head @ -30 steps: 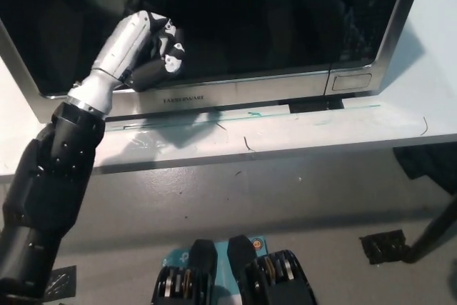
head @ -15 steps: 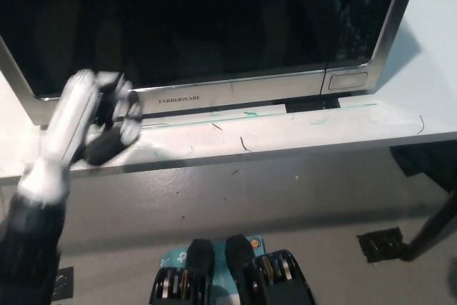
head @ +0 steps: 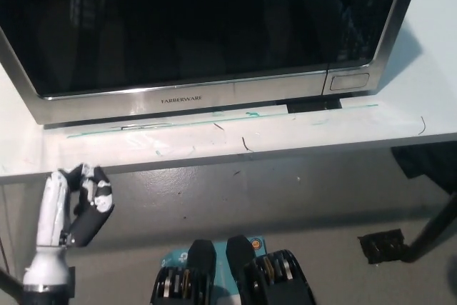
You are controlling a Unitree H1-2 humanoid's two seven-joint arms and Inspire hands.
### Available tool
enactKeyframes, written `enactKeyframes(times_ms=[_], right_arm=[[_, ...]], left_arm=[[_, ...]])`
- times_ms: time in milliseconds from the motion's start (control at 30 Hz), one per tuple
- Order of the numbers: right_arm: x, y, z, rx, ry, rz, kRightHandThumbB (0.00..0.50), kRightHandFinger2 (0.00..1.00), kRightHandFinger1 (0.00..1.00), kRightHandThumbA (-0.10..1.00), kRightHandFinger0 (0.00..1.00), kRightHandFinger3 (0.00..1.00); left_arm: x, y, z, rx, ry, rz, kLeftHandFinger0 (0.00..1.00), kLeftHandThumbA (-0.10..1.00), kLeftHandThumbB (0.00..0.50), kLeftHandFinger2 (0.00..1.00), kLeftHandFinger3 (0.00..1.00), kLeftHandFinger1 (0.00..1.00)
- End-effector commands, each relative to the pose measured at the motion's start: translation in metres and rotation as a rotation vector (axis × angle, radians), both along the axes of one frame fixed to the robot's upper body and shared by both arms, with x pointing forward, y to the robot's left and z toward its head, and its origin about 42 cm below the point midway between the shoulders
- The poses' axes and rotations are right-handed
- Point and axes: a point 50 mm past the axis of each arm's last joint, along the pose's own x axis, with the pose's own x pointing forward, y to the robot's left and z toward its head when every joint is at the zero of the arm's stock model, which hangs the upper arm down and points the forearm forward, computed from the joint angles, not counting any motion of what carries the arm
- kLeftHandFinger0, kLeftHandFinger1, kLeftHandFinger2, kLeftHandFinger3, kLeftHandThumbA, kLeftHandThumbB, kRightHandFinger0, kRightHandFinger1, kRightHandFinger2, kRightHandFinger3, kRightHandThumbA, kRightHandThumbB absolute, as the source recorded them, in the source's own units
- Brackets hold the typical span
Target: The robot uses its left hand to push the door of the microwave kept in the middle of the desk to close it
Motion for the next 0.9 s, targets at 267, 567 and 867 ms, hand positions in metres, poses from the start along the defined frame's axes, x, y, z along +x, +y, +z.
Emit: enactKeyframes(times_ms=[267,567,867], right_arm=[[0.027,-0.009,0.028,-0.023,-0.09,-0.002,0.207,0.5,0.48,-0.07,0.47,0.53],[0.04,-0.009,0.039,-0.07,-0.094,0.023,0.188,0.57,0.55,-0.02,0.55,0.56],[0.042,-0.007,0.038,-0.04,-0.122,0.003,0.181,0.55,0.56,-0.05,0.57,0.55]], left_arm=[[0.012,0.017,-0.061,-0.417,0.297,0.248,0.0,-0.1,0.049,0.02,0.29,0.0],[0.024,0.021,-0.083,-0.497,0.373,0.324,0.0,-0.1,0.048,0.02,0.32,0.0],[0.03,0.022,-0.081,-0.526,0.374,0.333,0.0,-0.1,0.07,0.03,0.32,0.0]])
